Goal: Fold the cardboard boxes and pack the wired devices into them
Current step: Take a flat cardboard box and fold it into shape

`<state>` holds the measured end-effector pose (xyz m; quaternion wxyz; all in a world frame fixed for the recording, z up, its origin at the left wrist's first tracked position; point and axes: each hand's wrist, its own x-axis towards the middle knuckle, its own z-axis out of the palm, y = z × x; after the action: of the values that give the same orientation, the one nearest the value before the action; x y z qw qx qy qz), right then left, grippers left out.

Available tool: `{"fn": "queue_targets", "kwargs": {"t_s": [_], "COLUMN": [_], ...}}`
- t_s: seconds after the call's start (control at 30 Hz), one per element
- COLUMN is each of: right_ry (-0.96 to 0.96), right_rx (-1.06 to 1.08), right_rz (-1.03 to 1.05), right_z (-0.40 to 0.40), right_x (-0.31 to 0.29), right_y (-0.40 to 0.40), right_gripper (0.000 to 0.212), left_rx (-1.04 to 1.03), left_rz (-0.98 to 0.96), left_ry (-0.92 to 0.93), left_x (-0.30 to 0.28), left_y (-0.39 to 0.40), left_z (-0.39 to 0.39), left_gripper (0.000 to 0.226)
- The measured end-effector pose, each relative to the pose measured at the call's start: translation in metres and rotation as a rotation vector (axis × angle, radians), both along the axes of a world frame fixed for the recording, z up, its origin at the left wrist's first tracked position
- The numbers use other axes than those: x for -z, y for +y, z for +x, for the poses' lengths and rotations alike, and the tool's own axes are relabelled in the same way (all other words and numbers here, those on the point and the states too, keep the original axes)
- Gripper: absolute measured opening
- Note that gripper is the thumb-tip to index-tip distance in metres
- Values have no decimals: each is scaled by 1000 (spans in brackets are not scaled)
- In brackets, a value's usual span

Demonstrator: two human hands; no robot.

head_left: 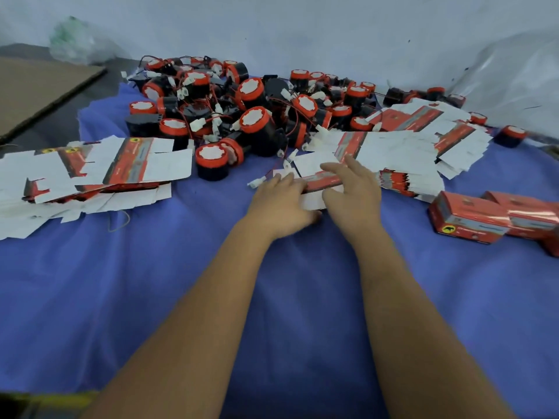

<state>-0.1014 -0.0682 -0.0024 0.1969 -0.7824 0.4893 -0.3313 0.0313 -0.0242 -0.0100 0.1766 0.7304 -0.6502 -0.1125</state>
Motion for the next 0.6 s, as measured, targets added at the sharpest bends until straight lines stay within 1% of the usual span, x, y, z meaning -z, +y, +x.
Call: {"fn": "queue_targets", "kwargs": {"t_s": [0.03,0.07,0.1,0.13,0.2,0.27,0.37,0.47,0.57,0.6], "right_ry": [73,137,156,123,23,30,113,172,320,335], "right_rx": [-62,-126,-184,-224,-199,-148,-151,-131,-6,41], "right_rz": [57,92,105,109,120,78,-59,-171,-299,-313], "right_z": [-6,-10,-13,-14,-13,-10,-5,0,4,5], "right_x": [0,0,1,2,1,1,0,-5,-6,-6], "right_y": [-3,-4,-6,-7,-3,-1,5,11,12,11], "right_gripper": [50,49,48,46,40,35,28,30,29,28], "left_rx": [-33,-74,-100,-110,-173,-277,-317,-239,-189,-210], "left_rz": [-15,-53,-127,-201,-309,-385,-531,-682,-830,-864], "left_ry": [-30,-3,47,120,308,434,462,435,362,359], "left_x": [1,2,3,4,5,4,1,-4,-8,-10], "left_y": [1,2,3,4,8,11,16,20,21,21], "left_z": [1,2,3,5,9,13,12,9,7,6], "left_gripper": [52,49,44,40,37,25,18,17,18,26]}}
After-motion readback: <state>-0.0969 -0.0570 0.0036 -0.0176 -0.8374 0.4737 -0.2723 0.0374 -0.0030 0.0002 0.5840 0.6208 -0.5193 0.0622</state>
